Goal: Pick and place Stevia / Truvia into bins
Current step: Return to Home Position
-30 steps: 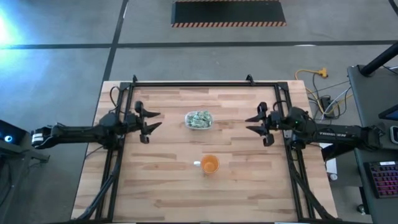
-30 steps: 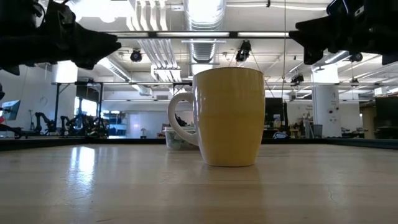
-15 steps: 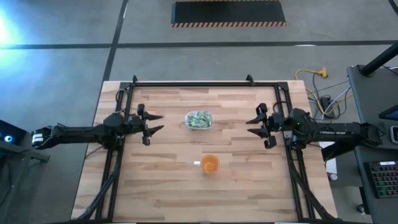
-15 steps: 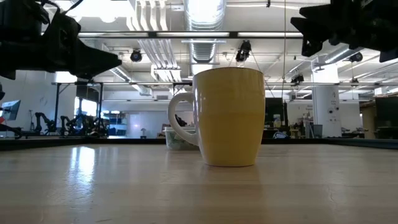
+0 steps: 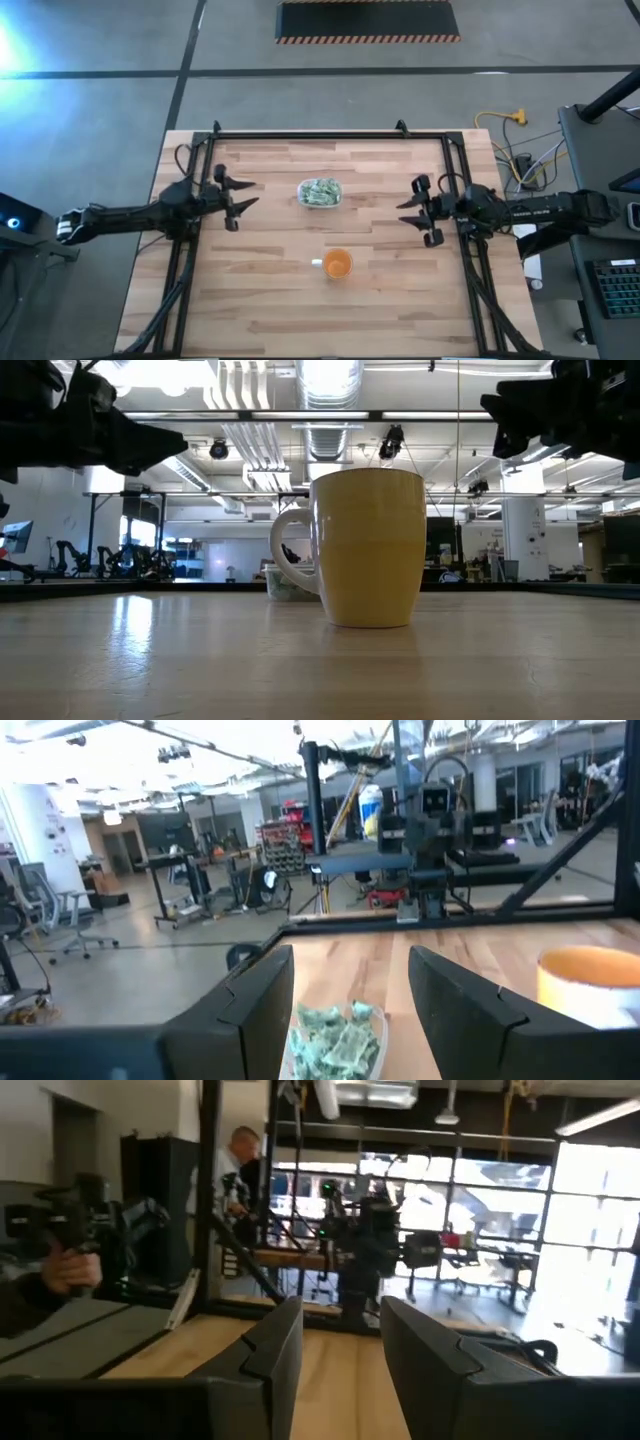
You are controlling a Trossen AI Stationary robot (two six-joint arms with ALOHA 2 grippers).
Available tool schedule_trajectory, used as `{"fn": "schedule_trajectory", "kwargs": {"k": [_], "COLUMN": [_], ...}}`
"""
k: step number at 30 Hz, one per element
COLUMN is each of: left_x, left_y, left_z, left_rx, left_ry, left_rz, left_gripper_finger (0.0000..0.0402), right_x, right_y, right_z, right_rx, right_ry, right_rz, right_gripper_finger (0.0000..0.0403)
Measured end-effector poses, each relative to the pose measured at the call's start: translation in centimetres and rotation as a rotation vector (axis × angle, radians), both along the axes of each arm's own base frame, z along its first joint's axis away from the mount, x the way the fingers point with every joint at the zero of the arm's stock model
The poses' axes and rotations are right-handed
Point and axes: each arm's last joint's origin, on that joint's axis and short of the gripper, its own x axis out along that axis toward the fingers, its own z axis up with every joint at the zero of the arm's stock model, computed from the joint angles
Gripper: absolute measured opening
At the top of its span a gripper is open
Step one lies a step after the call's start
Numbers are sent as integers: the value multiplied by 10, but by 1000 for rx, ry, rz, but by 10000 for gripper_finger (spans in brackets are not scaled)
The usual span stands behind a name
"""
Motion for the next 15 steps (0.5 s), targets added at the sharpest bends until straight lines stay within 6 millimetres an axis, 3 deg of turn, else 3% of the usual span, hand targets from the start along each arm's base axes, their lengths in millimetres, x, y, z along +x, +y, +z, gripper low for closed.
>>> {"fn": "schedule_trajectory", "kwargs": {"k": [15], "left_x": [-14], "left_y": [-3], "left_z": [-1], "left_rx": [-26], "left_ry": [-19], "left_rz": [-4], "left_gripper_finger": [183], "right_x": [-17], "right_y": [3], "right_z": [1], "right_rx": [-26], "right_ry": [25], "right_rz": [44], "right_gripper_finger": [118]}}
